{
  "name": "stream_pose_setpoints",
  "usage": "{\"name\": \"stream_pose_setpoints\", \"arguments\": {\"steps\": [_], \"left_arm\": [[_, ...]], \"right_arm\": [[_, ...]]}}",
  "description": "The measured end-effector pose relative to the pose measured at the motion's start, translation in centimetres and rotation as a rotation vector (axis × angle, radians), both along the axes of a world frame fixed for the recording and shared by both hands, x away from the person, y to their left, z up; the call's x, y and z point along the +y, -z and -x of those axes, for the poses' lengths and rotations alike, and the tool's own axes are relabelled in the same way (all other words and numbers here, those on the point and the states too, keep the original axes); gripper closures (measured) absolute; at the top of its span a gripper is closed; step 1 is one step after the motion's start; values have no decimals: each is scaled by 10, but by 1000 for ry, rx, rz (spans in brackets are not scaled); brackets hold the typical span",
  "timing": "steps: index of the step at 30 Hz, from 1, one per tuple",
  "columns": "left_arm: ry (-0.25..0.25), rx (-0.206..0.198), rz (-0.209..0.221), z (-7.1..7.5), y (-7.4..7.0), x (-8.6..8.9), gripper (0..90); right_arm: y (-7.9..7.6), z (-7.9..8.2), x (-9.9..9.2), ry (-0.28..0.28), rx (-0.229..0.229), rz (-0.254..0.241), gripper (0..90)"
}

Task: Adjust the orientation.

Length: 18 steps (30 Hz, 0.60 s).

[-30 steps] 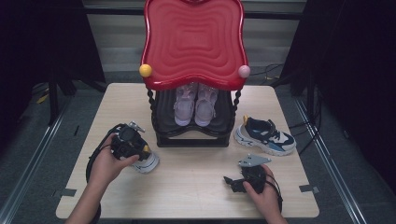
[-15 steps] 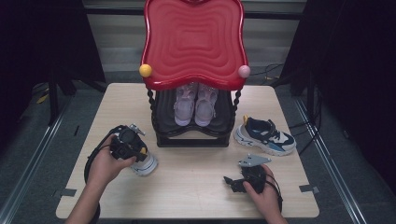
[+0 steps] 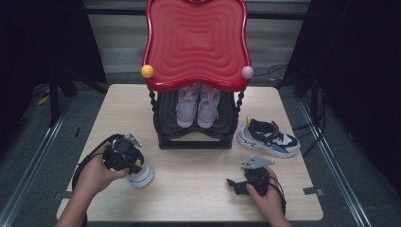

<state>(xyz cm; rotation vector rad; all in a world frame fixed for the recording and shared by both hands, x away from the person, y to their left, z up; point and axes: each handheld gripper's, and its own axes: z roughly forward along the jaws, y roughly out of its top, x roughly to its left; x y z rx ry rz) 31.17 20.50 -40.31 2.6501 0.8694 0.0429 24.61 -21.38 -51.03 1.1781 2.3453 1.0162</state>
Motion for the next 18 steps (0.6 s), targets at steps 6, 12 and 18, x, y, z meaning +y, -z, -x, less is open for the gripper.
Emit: {"name": "stream_pose_setpoints", "arguments": {"steps": [6,12,18], "left_arm": [[9,12,-5,4,0,3,685],[-34,19,-24,1,-1,0,553],[-21,45,-39,-3,-1,-4,530]], "right_arm": [[0,0,0,-4,-5,1,137],[0,-1,0,-5,-5,2,136],[0,-1,0,-6,-6,0,136]]}}
